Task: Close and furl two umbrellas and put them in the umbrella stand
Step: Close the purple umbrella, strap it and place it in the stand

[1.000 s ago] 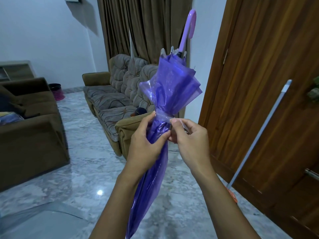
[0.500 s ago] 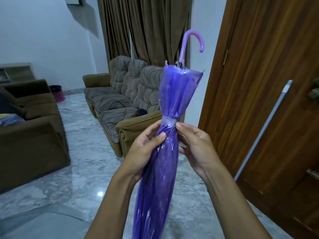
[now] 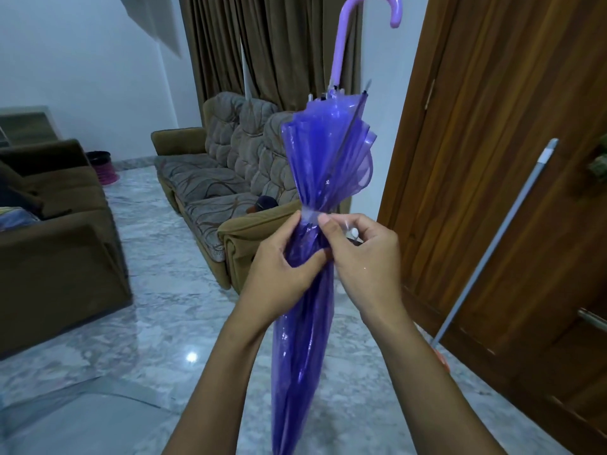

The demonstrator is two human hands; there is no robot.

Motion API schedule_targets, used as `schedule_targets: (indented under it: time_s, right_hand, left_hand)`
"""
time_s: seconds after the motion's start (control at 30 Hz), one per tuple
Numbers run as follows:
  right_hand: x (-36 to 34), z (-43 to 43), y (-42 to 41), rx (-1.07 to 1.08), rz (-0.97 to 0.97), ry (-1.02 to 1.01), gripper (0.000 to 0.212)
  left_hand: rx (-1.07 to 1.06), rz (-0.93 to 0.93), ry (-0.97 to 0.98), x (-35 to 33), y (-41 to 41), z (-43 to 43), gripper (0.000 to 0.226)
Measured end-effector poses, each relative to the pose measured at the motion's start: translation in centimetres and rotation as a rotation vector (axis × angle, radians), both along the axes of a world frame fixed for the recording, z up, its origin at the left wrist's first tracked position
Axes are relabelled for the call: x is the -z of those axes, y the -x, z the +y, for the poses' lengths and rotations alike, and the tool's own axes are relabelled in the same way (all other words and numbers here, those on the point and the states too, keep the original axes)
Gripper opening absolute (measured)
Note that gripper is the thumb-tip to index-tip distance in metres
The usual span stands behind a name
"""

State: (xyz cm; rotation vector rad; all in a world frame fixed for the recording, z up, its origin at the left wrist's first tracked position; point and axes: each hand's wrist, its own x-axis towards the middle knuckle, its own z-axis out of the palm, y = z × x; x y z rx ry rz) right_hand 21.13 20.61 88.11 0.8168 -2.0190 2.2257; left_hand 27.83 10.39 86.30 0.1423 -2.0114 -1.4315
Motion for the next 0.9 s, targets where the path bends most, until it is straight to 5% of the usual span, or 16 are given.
schedule_targets:
  time_s: [0.13, 0.5, 0.63, 0.77, 0.9]
  right_hand:
    - [0.0, 0.0, 0.0, -0.133, -0.032, -0.046, 0.014]
    - [0.1, 0.9, 1.5, -0.238, 0.048, 0.040, 0.013]
    - [0.4, 0.7, 1.3, -0.274, -0.113, 0.085, 0.005]
    - [0.7, 0.7, 1.0, -0.235, -0.263, 0.141, 0.008]
    - [0.3, 0.8, 0.7, -0.066, -0.174, 0.132, 0.012]
  left_hand:
    - [-0.026, 0.042, -0.199, 0.3, -0.1, -1.0, 0.045]
    - [0.384, 0.140, -0.602, 0.7, -1.4, -1.9, 0.041]
    - [0.465, 0.098, -0.658, 0.6, -1.3, -1.8, 0.040]
    - [0.351, 0.039, -0.581, 0.7, -0.9, -1.7, 0.046]
    - [-0.007, 0.067, -0.262, 0.4, -0.6, -1.2, 0.037]
